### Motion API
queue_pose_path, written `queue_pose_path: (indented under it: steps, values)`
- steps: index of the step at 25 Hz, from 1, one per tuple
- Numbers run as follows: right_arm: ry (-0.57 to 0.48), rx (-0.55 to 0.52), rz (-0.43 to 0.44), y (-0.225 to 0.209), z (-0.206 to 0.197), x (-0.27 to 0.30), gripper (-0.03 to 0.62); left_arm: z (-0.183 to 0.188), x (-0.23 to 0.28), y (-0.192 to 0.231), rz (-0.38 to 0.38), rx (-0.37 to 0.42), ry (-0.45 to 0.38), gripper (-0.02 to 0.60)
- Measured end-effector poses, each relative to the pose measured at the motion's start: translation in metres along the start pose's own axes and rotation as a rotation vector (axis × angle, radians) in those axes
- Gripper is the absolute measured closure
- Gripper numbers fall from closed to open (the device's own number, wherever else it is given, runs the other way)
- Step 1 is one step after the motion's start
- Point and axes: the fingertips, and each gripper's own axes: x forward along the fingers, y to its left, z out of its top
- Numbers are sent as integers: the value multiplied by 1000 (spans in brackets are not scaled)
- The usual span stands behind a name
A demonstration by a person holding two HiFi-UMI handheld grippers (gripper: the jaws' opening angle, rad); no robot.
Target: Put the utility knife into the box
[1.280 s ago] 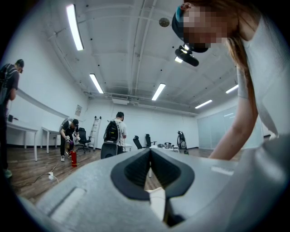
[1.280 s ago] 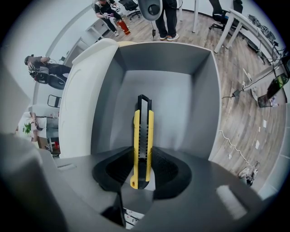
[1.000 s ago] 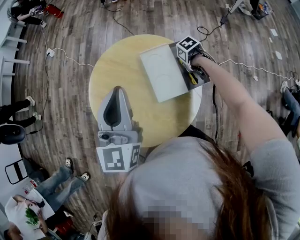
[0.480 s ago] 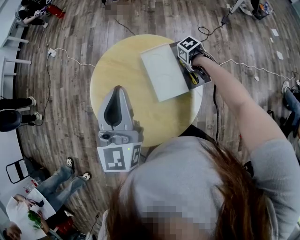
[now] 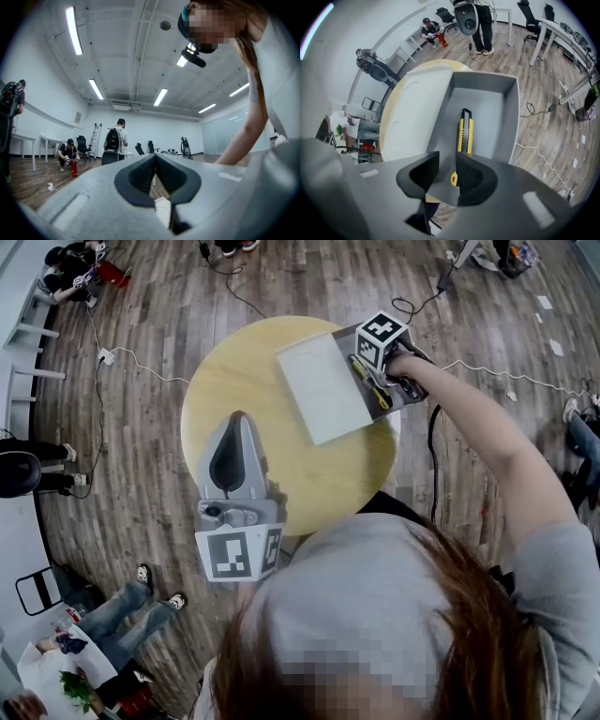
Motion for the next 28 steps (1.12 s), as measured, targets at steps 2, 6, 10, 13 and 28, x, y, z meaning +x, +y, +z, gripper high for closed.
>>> queue_pose_path:
  steps: [2, 6, 10, 13, 28]
  values:
    - [-27, -55, -3, 10, -1, -13, 491, 3, 1, -5, -12, 4, -6, 588]
    - [-191, -142, 4, 31, 2, -53, 556, 6, 2, -14, -25, 10, -19, 588]
    - [-428, -236, -49, 63, 9, -105, 588, 5, 5, -15, -36, 12, -17, 588]
    - [-630, -315, -78, 100, 17, -146, 588, 12, 9, -16, -45, 21, -27, 588]
    - [-1568, -501, -143, 216, -24, -303, 589, 46, 21, -39, -88, 81, -102, 588]
